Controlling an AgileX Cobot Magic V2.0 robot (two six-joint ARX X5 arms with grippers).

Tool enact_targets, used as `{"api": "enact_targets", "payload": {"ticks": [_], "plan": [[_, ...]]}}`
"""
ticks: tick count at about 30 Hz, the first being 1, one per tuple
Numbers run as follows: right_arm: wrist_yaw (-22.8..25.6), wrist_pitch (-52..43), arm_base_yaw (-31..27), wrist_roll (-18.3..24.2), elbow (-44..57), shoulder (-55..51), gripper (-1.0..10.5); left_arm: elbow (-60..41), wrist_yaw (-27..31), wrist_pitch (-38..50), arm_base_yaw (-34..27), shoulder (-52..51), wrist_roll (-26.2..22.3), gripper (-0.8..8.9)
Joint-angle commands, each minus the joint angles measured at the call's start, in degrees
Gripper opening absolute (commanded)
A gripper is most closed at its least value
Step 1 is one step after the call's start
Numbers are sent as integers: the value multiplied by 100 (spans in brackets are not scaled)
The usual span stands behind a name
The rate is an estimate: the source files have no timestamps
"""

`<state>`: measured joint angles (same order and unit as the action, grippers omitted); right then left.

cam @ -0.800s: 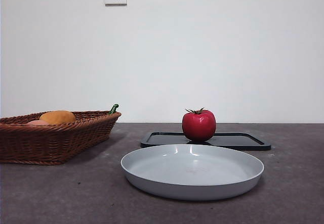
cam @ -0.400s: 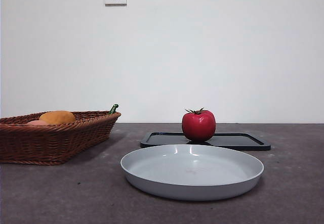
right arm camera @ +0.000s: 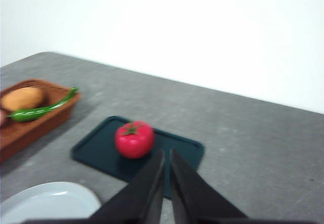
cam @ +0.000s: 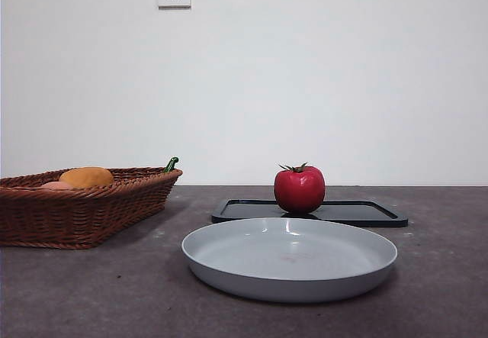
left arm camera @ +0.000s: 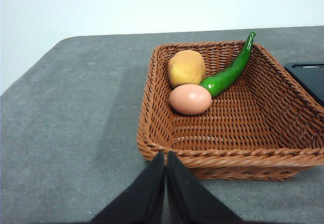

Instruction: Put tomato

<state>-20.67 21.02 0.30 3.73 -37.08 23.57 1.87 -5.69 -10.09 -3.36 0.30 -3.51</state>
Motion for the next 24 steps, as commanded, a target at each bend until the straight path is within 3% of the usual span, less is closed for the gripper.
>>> {"api": "enact_targets", "payload": {"ticks": [1, 10, 24], "plan": [[129, -647, -111, -107, 699, -372, 8, -118, 15, -50, -15, -13, -4, 8], [1178, -2127, -157, -518, 2435, -1392, 8, -118, 15, -50, -15, -13, -4, 8], [1268, -2131, -157, -638, 3526, -2203, 8, -118, 15, -50, -15, -13, -4, 8]]}}
